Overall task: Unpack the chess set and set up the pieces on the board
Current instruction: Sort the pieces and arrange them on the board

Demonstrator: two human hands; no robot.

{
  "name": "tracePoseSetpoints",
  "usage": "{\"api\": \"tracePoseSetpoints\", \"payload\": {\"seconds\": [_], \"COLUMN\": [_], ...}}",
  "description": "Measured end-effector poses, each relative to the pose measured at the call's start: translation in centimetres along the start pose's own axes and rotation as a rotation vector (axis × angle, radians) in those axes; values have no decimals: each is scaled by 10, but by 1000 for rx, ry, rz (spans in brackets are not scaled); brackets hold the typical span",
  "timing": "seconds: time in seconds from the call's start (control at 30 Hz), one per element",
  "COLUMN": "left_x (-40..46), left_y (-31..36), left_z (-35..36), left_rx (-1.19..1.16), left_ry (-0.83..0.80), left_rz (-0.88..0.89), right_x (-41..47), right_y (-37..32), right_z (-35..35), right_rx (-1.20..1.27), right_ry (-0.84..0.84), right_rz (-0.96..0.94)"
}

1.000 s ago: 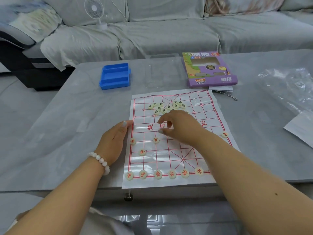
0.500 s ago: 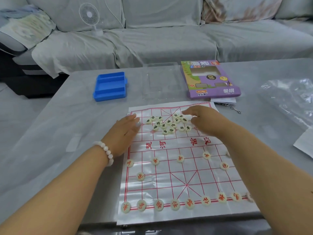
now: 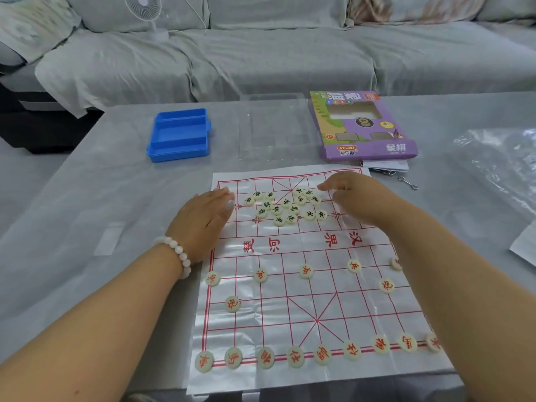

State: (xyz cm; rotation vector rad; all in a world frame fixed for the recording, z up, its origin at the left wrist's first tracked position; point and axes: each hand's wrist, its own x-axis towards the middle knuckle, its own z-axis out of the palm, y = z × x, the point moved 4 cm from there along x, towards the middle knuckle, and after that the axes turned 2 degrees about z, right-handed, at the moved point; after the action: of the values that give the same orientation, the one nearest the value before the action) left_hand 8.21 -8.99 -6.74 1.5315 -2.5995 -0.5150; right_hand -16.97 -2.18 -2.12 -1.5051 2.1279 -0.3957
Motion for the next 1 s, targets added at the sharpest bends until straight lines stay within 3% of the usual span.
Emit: {"api": "tracePoseSetpoints", "payload": {"seconds": [0.37,0.5,0.7,0.87,1.0], "left_x": [2,1,2,3,3], "left_y": [-3,-4,-6,-4,-4], "left_z": [0,-1,2,0,0], "left_rx": [-63,-73,-78,-81,-79], "left_ry": [38,31,32,31,24], "left_rz": [-6,-9,-28,-42,-39], "right_x": [3,0,11,29,38], "right_y": [-4,-18,-48,-70,-75], "right_z": [4,10,27,53,60], "right_rx": [27,54,-94,-313,-353], "right_ry": [-7,-14,7,68,137], "right_rz": [-9,-116,-298,-319,-317]}}
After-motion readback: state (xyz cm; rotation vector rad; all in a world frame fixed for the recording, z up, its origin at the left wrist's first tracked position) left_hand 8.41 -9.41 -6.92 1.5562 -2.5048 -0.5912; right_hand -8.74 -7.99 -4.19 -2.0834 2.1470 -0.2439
